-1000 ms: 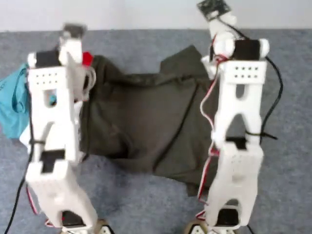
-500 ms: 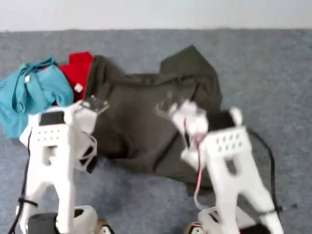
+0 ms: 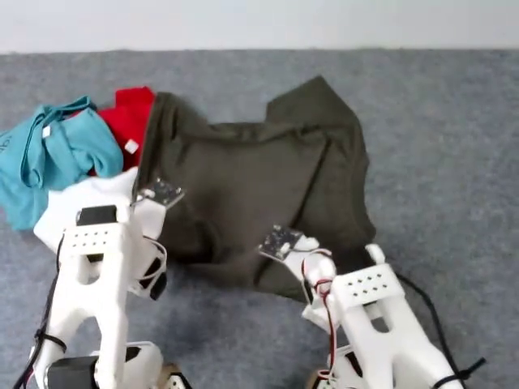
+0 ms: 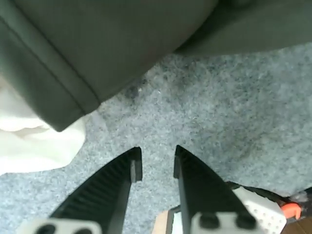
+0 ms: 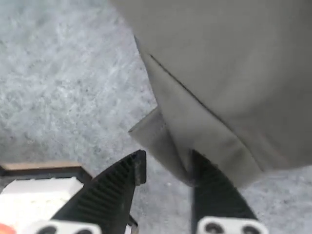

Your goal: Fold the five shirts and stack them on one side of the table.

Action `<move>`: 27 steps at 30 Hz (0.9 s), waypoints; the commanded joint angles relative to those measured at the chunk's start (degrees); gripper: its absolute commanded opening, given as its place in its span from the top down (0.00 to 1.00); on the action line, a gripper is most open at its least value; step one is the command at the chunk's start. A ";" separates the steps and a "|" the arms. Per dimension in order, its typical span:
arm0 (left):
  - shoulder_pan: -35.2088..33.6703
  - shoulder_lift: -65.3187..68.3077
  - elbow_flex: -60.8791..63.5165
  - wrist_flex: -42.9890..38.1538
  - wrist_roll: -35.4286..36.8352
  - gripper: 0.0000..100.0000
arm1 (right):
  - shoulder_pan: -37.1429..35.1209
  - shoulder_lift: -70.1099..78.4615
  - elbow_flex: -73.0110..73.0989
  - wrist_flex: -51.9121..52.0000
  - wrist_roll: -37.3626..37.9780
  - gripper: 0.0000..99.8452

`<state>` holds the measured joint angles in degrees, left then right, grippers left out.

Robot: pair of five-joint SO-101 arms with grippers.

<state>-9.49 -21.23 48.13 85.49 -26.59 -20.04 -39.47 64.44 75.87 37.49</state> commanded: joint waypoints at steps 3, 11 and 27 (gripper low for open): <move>-0.18 -1.49 0.13 -0.44 0.62 0.89 | -1.80 -1.19 2.29 -3.38 0.70 0.97; -0.18 -1.49 0.13 -0.26 0.62 0.89 | -18.95 -1.19 2.37 -3.30 0.26 0.92; -0.26 -1.49 0.13 -0.18 0.62 0.89 | -12.62 -1.10 6.95 -7.52 4.13 0.92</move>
<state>-9.49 -21.23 48.13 85.49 -26.42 -35.52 -39.65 70.59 70.42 39.34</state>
